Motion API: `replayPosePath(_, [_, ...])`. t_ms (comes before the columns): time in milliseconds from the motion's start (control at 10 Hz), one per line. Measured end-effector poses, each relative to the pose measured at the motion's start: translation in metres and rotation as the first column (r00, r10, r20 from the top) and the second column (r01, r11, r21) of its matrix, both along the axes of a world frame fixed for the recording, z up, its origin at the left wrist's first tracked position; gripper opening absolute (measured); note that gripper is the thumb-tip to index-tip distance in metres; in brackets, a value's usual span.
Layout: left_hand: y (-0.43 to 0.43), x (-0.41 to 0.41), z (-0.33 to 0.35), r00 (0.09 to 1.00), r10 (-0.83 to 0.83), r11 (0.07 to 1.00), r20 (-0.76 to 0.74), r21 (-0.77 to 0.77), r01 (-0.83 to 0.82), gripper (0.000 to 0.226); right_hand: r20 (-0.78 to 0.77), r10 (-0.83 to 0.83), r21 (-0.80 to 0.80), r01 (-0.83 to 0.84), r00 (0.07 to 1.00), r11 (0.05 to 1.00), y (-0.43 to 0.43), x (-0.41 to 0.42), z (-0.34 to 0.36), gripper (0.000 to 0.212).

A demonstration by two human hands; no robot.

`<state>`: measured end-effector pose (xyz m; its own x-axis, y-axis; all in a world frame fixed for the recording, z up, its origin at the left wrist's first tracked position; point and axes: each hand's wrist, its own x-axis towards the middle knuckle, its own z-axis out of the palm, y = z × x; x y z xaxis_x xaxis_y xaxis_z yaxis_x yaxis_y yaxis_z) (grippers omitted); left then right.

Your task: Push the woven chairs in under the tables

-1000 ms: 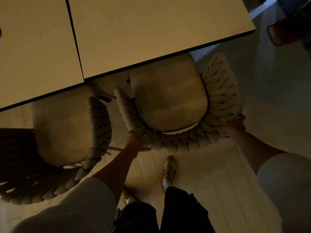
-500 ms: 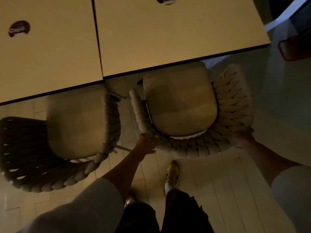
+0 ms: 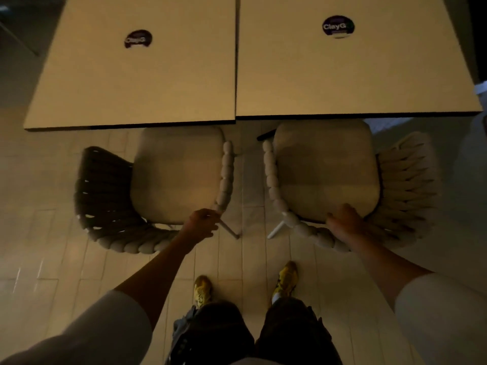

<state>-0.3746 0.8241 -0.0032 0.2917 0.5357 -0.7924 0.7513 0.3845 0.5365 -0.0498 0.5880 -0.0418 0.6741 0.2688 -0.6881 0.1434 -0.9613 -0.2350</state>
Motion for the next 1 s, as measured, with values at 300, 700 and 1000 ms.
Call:
replayPosePath(300, [0.076,-0.141,0.008,0.932,-0.253,0.88,-0.258,0.34,0.333,0.053,-0.041,0.279,0.174,-0.268,0.959,0.947,0.137,-0.198,0.047,0.072])
replayPosePath(700, [0.227,-0.257,0.08,0.636,-0.491,0.405,-0.595,0.49,0.772,0.097,0.123,0.522,0.084,-0.533,0.844,0.842,0.3,-0.341,0.13,0.118])
replayPosePath(1000, [0.328,-0.17,0.249,0.609,-0.427,0.067,-0.668,0.649,0.758,0.084,0.507,0.528,0.033,-0.627,0.681,0.778,0.377,-0.28,0.294,0.106])
